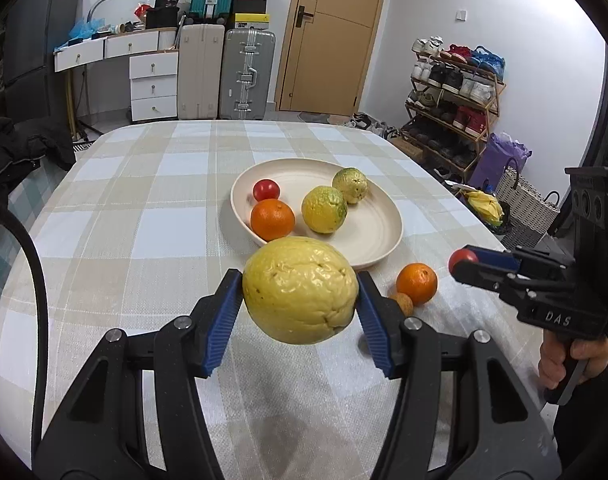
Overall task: Organize fruits
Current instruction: 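Carry pomelo and tomato onto the cream plate and open both grippers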
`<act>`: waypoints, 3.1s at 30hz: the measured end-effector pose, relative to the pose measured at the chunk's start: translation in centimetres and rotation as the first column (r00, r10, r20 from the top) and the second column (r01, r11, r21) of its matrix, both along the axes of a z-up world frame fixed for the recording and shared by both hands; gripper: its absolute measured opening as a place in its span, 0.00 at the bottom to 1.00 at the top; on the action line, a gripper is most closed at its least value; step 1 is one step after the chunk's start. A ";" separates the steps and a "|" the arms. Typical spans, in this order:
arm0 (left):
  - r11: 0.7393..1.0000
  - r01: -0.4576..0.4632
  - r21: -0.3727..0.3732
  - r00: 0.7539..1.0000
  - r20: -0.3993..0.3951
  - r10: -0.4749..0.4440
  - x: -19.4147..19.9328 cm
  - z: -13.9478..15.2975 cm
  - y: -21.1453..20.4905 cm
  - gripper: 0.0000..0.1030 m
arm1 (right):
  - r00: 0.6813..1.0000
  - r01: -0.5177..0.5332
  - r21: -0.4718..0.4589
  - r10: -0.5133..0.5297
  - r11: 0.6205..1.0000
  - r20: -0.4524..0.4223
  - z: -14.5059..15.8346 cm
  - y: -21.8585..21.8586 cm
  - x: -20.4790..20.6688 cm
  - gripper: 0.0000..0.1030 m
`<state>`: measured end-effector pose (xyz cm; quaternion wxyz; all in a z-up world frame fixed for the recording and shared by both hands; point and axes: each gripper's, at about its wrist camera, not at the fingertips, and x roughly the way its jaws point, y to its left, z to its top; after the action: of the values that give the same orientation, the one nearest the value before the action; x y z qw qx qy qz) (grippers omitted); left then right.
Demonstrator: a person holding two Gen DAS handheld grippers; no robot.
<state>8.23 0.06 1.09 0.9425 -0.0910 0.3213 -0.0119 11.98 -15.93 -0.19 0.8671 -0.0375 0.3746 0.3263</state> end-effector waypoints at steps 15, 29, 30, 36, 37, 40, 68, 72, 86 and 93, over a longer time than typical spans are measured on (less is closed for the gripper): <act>1.000 0.021 0.012 1.000 0.007 -0.022 3.2 0.6 -1.5 0.53 | 0.999 0.014 0.022 -0.015 1.000 0.040 1.5 0.5 1.5 0.33; 0.999 0.023 0.021 1.000 -0.006 -0.023 6.7 0.4 -1.7 0.53 | 0.997 0.071 0.067 -0.072 0.995 0.013 2.2 1.1 4.2 0.33; 0.999 0.024 0.024 1.000 -0.007 -0.024 6.9 0.4 -1.7 0.53 | 0.997 0.076 0.071 -0.077 0.995 0.015 2.4 1.1 4.3 0.33; 0.999 0.026 0.041 1.000 -0.017 -0.025 8.3 -0.2 -1.8 0.53 | 0.995 0.104 0.076 -0.104 0.992 -0.009 2.3 1.3 5.8 0.33; 0.999 0.022 0.047 1.000 -0.021 -0.021 8.6 -0.3 -1.9 0.53 | 0.995 0.104 0.084 -0.103 0.991 -0.018 2.2 1.3 6.1 0.33; 0.998 0.027 0.058 0.999 -0.020 -0.026 9.3 -0.6 -2.1 0.53 | 0.993 0.116 0.089 -0.114 0.989 -0.029 1.8 1.4 6.9 0.33; 0.993 0.044 0.110 0.997 -0.063 -0.037 13.2 -3.1 -3.2 0.53 | 0.976 0.144 0.069 -0.130 0.987 -0.176 -1.5 3.6 12.1 0.33; 0.990 0.057 0.132 0.997 -0.067 -0.049 13.5 -3.2 -3.7 0.53 | 0.974 0.145 0.064 -0.131 0.987 -0.185 -1.9 3.8 12.6 0.33; 0.983 0.091 0.162 0.994 -0.077 -0.079 15.1 -3.3 -5.2 0.53 | 0.965 0.177 0.054 -0.162 0.983 -0.206 -2.4 3.3 13.7 0.33; 0.983 0.088 0.161 0.994 -0.078 -0.076 15.8 -3.4 -5.2 0.53 | 0.960 0.190 0.050 -0.175 0.981 -0.219 -3.0 3.0 14.2 0.33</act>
<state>24.00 -5.17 -2.29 0.9334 0.0000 0.3582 -0.0207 26.19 -12.95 -3.20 0.8488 0.0630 0.4559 0.2602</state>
